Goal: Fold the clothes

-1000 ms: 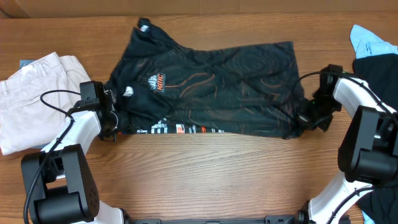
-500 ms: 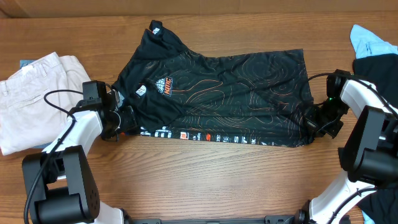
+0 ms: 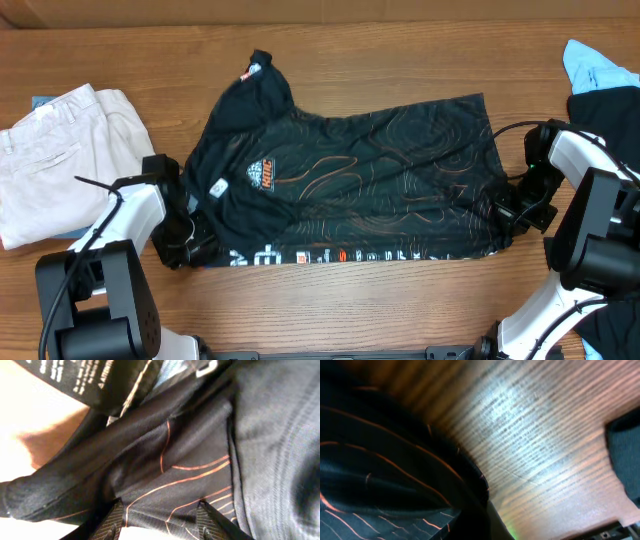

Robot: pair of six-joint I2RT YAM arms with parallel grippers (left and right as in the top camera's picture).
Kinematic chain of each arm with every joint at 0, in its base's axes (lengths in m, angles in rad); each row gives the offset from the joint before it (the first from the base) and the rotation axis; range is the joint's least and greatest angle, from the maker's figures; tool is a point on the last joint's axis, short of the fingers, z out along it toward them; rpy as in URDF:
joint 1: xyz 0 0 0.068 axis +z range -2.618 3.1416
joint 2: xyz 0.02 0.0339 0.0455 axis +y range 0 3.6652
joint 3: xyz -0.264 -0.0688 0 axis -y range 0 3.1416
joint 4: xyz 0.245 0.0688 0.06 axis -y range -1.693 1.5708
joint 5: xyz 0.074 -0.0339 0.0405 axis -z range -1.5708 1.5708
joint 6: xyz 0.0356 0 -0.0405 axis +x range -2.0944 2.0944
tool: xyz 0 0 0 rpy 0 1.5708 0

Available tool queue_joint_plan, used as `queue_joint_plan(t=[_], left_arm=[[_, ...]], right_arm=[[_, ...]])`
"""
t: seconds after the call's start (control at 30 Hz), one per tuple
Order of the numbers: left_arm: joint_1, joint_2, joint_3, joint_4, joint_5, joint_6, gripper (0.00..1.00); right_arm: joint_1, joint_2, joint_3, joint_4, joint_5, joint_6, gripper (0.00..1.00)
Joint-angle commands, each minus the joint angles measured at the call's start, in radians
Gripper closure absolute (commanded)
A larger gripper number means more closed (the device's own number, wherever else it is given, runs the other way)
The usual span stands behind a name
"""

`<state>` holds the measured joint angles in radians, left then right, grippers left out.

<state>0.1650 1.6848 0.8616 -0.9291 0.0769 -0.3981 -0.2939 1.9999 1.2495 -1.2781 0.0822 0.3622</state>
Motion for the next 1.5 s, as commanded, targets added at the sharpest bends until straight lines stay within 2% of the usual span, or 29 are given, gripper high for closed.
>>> queue_joint_plan(t=[0.0,0.1,0.13,0.2,0.27,0.5,0.57,0.63,0.73,0.8,0.9,1.0,1.17,1.47], left_arm=[[0.005,0.037,-0.053,-0.014,-0.091,-0.03,0.48],[0.005,-0.032,-0.035,0.011,-0.084,-0.024,0.46],[0.005,-0.066,-0.021,0.01,-0.084,-0.016,0.42],[0.005,-0.138,0.008,0.011,-0.078,0.02,0.34],[0.005,-0.206,0.042,0.011,-0.076,0.064,0.28],[0.005,-0.351,0.171,0.005,-0.005,0.123,0.21],[0.004,-0.37,0.207,0.058,0.062,0.196,0.24],[0.004,-0.362,0.259,0.127,0.127,0.27,0.24],[0.003,-0.294,0.343,0.159,0.146,0.296,0.2],[-0.003,-0.206,0.417,0.171,0.195,0.345,0.18],[-0.015,-0.087,0.516,0.18,0.22,0.397,0.18],[-0.032,0.113,0.681,0.19,0.233,0.462,0.18],[-0.043,0.411,0.904,0.212,0.256,0.467,0.16],[-0.064,0.605,0.955,0.326,0.264,0.466,0.23]], right_arm=[[-0.011,-0.006,-0.005,-0.003,0.039,0.006,0.96],[-0.01,-0.08,-0.005,0.014,0.016,0.005,0.95],[-0.01,-0.112,-0.005,0.02,0.011,0.001,0.91],[-0.01,-0.161,-0.005,0.027,0.01,-0.007,0.82],[-0.01,-0.198,-0.005,0.04,0.006,-0.019,0.65],[-0.01,-0.277,0.01,0.105,0.002,-0.022,0.64],[-0.01,-0.304,0.029,0.128,-0.006,-0.037,0.64],[-0.009,-0.335,0.065,0.161,-0.098,-0.113,0.64],[-0.009,-0.362,0.115,0.2,-0.28,-0.235,0.6],[-0.008,-0.362,0.137,0.2,-0.318,-0.241,0.56],[-0.007,-0.362,0.139,0.198,-0.324,-0.241,0.55],[-0.007,-0.362,0.139,0.192,-0.324,-0.24,0.55],[-0.007,-0.362,0.139,0.188,-0.324,-0.24,0.55],[-0.007,-0.362,0.139,0.191,-0.323,-0.24,0.55]])
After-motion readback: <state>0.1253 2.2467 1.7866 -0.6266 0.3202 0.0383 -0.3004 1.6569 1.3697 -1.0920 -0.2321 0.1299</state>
